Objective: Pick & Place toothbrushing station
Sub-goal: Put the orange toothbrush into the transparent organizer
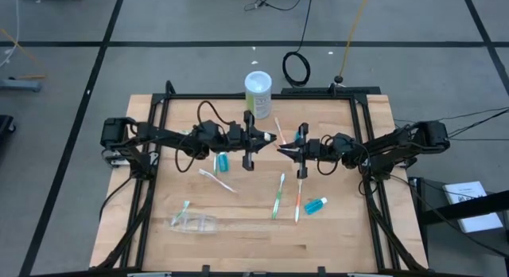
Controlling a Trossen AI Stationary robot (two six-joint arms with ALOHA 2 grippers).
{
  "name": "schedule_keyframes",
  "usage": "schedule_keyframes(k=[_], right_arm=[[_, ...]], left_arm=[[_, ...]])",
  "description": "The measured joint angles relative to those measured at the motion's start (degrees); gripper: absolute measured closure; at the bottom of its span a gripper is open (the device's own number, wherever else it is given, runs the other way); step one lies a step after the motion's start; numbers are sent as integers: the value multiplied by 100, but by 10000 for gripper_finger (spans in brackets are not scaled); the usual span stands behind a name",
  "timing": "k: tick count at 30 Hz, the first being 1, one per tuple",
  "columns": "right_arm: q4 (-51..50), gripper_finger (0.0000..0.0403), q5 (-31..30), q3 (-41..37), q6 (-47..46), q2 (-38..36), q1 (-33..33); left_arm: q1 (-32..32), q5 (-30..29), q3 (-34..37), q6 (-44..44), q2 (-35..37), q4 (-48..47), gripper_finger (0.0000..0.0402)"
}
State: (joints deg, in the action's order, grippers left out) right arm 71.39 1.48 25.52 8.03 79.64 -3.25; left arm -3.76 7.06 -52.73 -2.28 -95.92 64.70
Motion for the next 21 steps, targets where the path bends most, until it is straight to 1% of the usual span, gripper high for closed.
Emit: schedule_keyframes(k=[3, 6, 9, 12, 15, 17, 19, 21], right_arm=[[-17, 372, 6, 0, -12, 2, 0], [-26, 356, 33, 9, -144, 1, 2], [-173, 343, 32, 9, -170, -39, 2], [-518, 335, -14, -4, -173, -139, -4], [-996, 333, -54, -9, -121, -336, -9], [-1294, 335, -27, -9, -100, -486, -15], [-1563, 336, -33, -9, -90, -618, -17], [-1704, 337, -33, -9, -88, -732, -22]], left_arm=[[3, -11, 0, 117, 17, -24, 372], [5, -50, 0, 127, 210, -311, 387], [20, -95, 0, 121, 651, -1042, 387], [154, -556, -13, 128, 1233, -2141, 379], [447, -1018, -13, 44, 1759, -3234, 387], [724, -1140, -9, 38, 2067, -3844, 389], [1091, -1218, -11, 100, 2297, -4158, 388], [1514, -1491, 30, 153, 2485, -4478, 388]])
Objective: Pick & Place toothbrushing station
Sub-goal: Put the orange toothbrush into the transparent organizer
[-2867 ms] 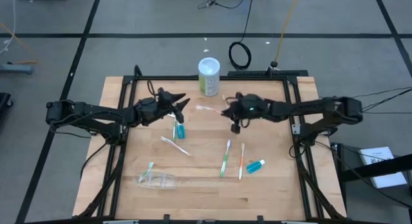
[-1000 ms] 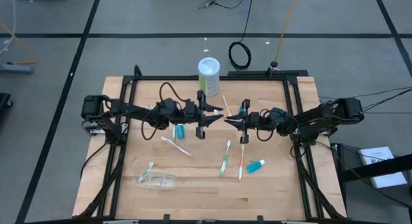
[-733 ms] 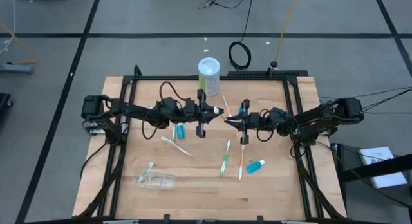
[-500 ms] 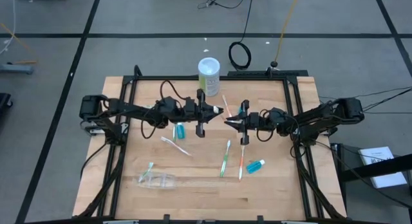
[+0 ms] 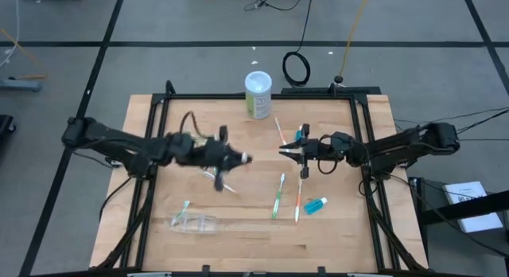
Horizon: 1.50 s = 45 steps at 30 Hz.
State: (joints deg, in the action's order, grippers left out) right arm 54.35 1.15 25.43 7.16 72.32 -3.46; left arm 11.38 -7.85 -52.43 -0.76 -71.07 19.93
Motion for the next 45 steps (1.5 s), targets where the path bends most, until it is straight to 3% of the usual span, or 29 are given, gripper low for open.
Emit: schedule_keyframes(k=[7, 12, 20, 29, 38, 45], right_arm=[[-116, 338, 13, 2, 0, -85, 2], [-108, 342, 11, 2, 52, -83, 2], [194, 342, 13, 4, 77, -83, 2], [509, 342, 20, 4, 256, -85, -113], [669, 342, 39, 4, 319, -83, -393], [719, 342, 45, 4, 319, -83, -514]], left_arm=[[1491, -1377, 477, 642, 254, -468, 388], [2486, -1990, 886, 322, 319, -1205, 388], [3425, -3586, 1747, 270, 377, 505, 388], [4161, -5333, 2403, 1338, 373, 1439, 388], [4753, -5988, 2409, 1667, 361, 1552, 388], [4874, -6171, 2409, 3068, 357, 537, 386]])
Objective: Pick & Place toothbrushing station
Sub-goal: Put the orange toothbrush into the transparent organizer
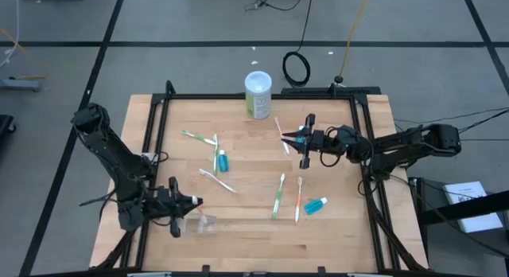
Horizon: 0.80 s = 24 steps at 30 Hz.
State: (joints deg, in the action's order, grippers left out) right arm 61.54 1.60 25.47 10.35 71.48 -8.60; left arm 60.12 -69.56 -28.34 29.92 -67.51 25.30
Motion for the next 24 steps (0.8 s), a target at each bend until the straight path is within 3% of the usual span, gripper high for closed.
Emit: schedule_keyframes(k=[18, 24], right_arm=[[-4, 342, 0, 0, 0, 0, -46], [-4, 342, 0, 2, 44, 0, -46]], left_arm=[[-20, 634, 0, 932, -110, -970, 385], [-101, 759, -2, 1038, -442, -872, 360]])
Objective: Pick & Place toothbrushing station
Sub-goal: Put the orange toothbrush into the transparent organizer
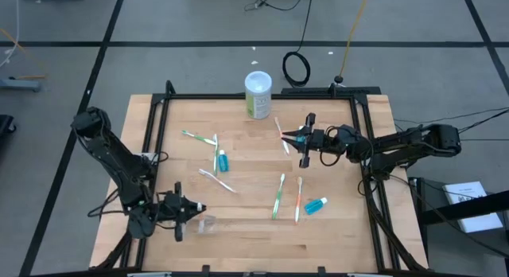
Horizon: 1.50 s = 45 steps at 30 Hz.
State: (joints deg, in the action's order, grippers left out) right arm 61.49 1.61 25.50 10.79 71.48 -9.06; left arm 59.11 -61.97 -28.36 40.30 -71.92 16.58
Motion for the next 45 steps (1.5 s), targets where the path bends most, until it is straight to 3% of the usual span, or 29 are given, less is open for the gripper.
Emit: schedule_keyframes(k=[26, 39, 45], right_arm=[[-2, 342, 0, -2, 0, 0, 0], [-4, 342, -1, -2, 0, 0, 0], [-4, 342, 0, -2, 0, 0, 0]], left_arm=[[-225, 36, 0, 260, -48, 41, 349], [-258, 56, -2, 469, -45, 41, 241], [-258, 283, -2, 369, -45, 133, 209]])
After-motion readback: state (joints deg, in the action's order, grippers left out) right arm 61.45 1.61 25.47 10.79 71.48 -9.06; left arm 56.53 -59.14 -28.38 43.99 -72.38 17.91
